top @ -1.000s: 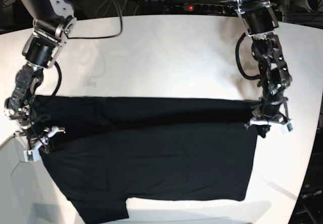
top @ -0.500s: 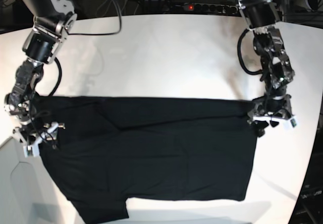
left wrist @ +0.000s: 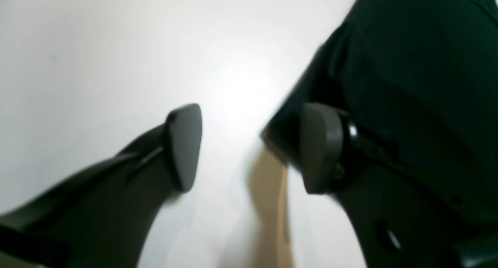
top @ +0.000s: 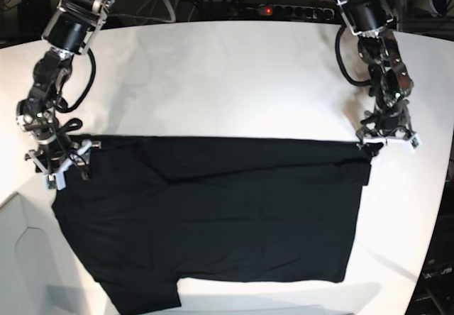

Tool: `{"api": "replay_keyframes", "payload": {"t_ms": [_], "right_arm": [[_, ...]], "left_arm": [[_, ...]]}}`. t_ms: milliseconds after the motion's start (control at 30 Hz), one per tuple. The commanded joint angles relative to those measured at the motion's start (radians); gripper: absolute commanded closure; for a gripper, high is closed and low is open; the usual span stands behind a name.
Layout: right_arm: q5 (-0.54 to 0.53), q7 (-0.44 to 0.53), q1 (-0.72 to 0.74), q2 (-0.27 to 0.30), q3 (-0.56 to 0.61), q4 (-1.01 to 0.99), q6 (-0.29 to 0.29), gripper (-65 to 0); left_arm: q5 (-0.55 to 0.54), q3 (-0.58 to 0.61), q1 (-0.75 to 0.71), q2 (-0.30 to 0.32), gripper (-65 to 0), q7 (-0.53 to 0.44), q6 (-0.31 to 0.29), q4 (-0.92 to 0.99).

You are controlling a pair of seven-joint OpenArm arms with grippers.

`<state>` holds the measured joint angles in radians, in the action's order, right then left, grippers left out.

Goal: Fold the T-shirt properly
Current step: 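Lay the folded edge down and release both grippers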

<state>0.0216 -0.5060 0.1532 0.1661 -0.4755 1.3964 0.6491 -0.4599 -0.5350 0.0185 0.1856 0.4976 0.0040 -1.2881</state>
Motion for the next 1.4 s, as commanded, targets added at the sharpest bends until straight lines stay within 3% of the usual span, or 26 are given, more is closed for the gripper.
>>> {"api": "replay_keyframes", "payload": {"t_ms": [0, 133, 200, 433, 767, 933, 1000, 1067, 1233, 1367], "right_arm": [[-0.019, 0.031, 0.023, 0.013, -0.002, 0.033, -0.008, -40.5], [-0.019, 0.034, -0.017, 0.019, -0.007, 0.068, -0.01, -40.6], [-0.019, 0.031, -0.043, 0.02, -0.047, 0.083, -0.01, -40.6], [-0.019, 0.037, -0.111, 0.062, -0.142, 0.044, -0.008, -40.7], [-0.019, 0.039, -0.063, 0.146, -0.145, -0.187, -0.012, -40.7], [-0.019, 0.039, -0.057, 0.151, -0.137, -0.231, -0.007, -40.0], [-0.019, 0.039, -0.062, 0.152, -0.136, -0.231, -0.001, -36.8], [-0.019, 0.039, -0.076, 0.152, -0.136, -0.23, 0.049, -29.9], [-0.016, 0.033, -0.076, 0.154, -0.142, -0.223, 0.049, -0.6], [-0.018, 0.031, -0.065, 0.188, -0.141, -0.21, 0.049, 0.0]], "left_arm": [[-0.009, 0.005, 0.025, 0.012, -38.1, -0.015, -0.009, 0.0], [-0.004, 0.056, 0.044, 0.024, -37.8, -0.015, -0.009, 0.055], [-0.009, 0.082, 0.047, 0.036, -34.2, -0.015, -0.009, 0.069], [-0.004, 0.122, 0.047, 0.041, -0.2, -0.015, -0.009, 0.077], [-0.003, 0.125, 0.045, 0.041, -0.1, -0.015, -0.009, 0.077], [-0.003, 0.12, 0.042, 0.041, -0.1, -0.015, -0.009, 0.077], [-0.003, 0.12, 0.041, 0.041, -0.1, -0.01, -0.009, 0.077], [-0.003, 0.12, 0.041, 0.041, -0.1, -0.007, -0.009, 0.077], [-0.003, 0.118, 0.021, 0.041, -0.1, -0.007, -0.009, 0.032], [-0.003, 0.117, 0.022, 0.059, -0.1, -0.006, -0.008, -0.023]]}}
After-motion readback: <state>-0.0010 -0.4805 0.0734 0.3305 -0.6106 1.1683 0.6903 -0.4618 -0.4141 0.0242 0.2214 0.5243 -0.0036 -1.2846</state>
